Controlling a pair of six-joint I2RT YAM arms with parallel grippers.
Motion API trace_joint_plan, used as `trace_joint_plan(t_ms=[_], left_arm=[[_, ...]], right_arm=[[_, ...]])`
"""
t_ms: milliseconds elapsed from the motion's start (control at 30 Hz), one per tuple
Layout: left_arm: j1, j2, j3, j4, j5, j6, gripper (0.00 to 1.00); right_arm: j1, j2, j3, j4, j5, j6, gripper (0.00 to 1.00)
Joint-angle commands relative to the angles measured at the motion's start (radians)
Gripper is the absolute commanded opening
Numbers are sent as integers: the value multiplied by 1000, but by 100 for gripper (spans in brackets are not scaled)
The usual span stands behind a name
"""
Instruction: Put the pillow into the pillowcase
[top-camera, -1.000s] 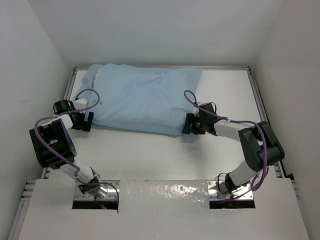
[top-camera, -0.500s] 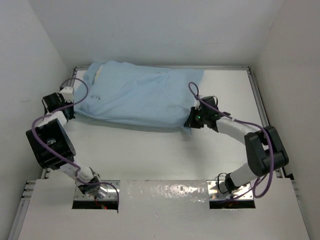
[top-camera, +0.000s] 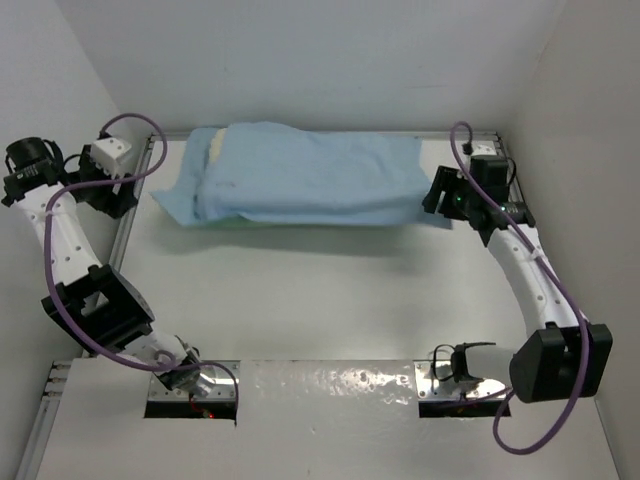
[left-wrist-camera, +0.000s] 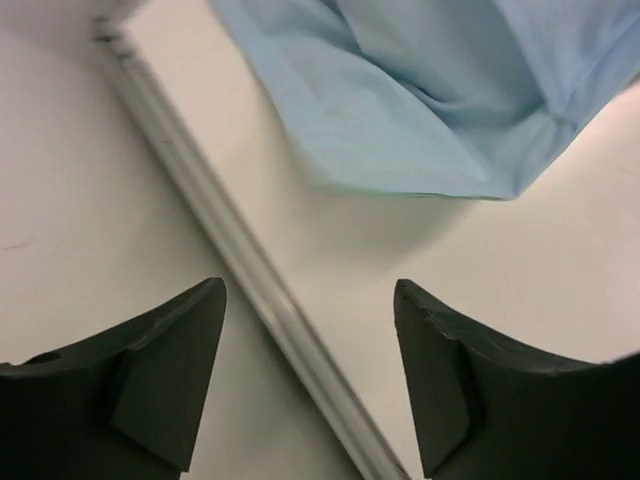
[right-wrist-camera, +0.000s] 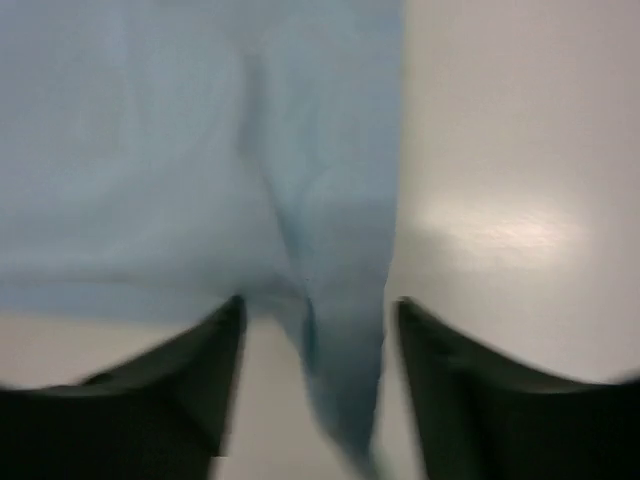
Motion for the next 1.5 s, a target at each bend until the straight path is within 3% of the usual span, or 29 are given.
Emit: trace_joint_plan(t_ms=[0,100,133,233,267,300,333,367,400,500,633,667,700,767,800,867,900,1100,1233,1300,1333,1400,1433,1467], left_arm=[[9,-19,12,-303,123,214,73],[3,50,48,-277,147,94,83],[-5,91,48,-238,137,26,94],[-93,180,5,-31,-31,-277,100],[-127,203,-10,79,-99,-421,100],[-185,248,-44,130,-230,-488,100],[-207,272,-59,184,-271,-537,100],[-222,297,-73,270,-296,-624,100],[-242,356,-72,309,-345,-672,100],[-270,478,-1,367,-403,-766,100],[-307,608,37,379,-351,-766,100],[-331,609,4,396,-371,-763,100],[-345,599,-19,415,-389,-757,99],[-361,593,-92,471,-438,-745,69],[-361,596,-116,467,-436,-725,47],[-359,593,-139,429,-423,-680,23],[-358,576,-162,416,-426,-662,3],[-327,290,-513,398,-472,-473,0],[-322,137,-498,153,-416,-326,2],[-324,104,-394,-31,-312,-235,34],[-322,86,-353,-65,-282,-235,42],[-322,90,-228,-96,-213,-295,55],[-325,108,-196,-88,-145,-327,55],[-328,119,-172,-35,-117,-367,53]], right_arm=[[-80,8,42,-175,157,-94,94],[-81,68,127,-212,300,-97,99],[-81,84,197,-213,306,-91,99],[-65,166,349,-195,196,-34,96],[-44,195,384,-183,158,-10,60],[43,265,462,-183,140,-13,41],[103,308,505,-187,158,-25,29],[161,356,548,-210,180,-52,30],[260,462,637,-222,186,-59,39],[390,659,761,-236,139,-26,80],[501,808,758,-84,134,39,84],[520,833,747,-57,128,61,83],[522,854,719,-34,114,87,76],[524,898,652,12,87,156,59],[522,904,626,15,112,170,40],[516,890,529,8,140,175,12],[510,876,488,3,149,181,0],[472,614,55,67,97,103,0],[473,467,-57,-23,82,-12,0],[470,435,-40,-110,157,-75,4],[469,422,5,-133,192,-95,19],[465,422,91,-190,220,-143,40],[467,433,209,-204,209,-154,57],[469,469,278,-231,158,-155,65]])
